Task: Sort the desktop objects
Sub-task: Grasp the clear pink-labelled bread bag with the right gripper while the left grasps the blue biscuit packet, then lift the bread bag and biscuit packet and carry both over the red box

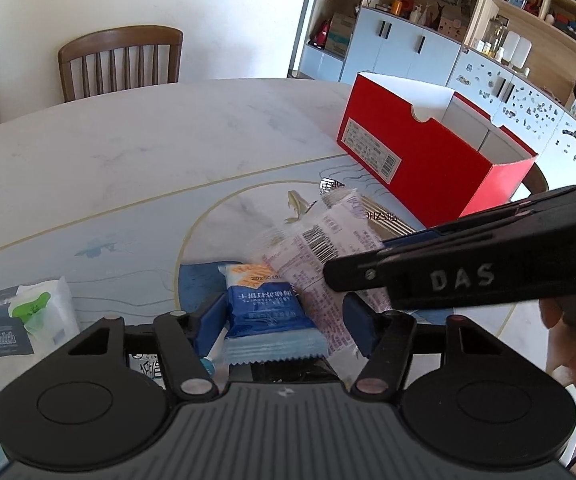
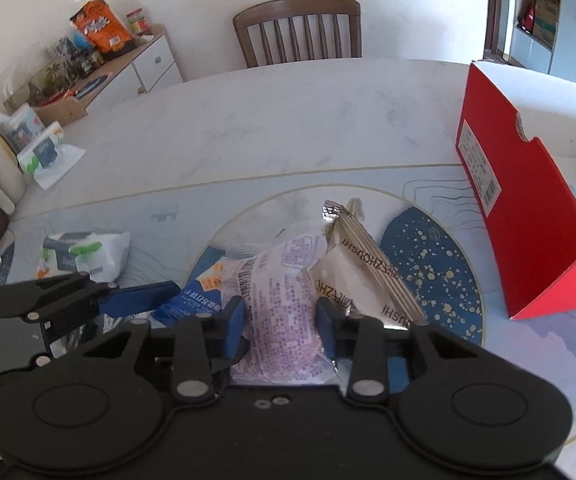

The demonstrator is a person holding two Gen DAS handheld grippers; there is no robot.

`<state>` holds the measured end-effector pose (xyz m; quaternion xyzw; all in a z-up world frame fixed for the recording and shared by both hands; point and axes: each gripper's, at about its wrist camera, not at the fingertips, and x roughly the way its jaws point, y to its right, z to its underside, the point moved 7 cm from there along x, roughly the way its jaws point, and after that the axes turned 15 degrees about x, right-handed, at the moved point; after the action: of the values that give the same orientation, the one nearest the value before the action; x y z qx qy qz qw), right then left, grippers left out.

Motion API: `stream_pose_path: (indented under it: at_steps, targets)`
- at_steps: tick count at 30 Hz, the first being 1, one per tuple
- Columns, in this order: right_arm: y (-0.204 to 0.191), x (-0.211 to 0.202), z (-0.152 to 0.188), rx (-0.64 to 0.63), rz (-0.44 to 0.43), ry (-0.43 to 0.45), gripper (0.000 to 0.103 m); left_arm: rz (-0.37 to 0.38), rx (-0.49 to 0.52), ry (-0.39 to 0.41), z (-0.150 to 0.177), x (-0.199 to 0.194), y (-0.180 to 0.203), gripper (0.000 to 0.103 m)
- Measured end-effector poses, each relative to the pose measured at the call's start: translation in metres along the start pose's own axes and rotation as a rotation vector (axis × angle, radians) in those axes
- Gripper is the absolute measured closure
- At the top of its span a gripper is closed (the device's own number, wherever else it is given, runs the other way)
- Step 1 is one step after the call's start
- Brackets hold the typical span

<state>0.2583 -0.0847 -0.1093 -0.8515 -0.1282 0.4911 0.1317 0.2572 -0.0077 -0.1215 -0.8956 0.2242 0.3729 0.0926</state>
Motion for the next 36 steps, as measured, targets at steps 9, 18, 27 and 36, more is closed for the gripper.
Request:
stream_pose_path:
  at_steps: [9, 18, 27, 36]
  targets:
    - [0.012, -0.015, -0.009, 0.065, -0.02, 0.037, 0.071, 0.005, -0.015, -0.018, -0.003, 0.006, -0.002, 0.039]
    - [0.024, -0.028, -0.018, 0.087, -0.02, 0.079, 0.072, 0.051, -0.12, -0.054, 0.002, 0.015, -0.016, 0.061]
    - [0.037, -0.039, -0.017, 0.111, -0.007, 0.079, 0.072, 0.019, -0.085, -0.071, -0.001, 0.016, -0.011, 0.067]
    - [0.045, -0.053, -0.015, 0.128, -0.005, 0.1, 0.072, 0.005, -0.108, -0.041, -0.006, 0.002, -0.01, 0.068]
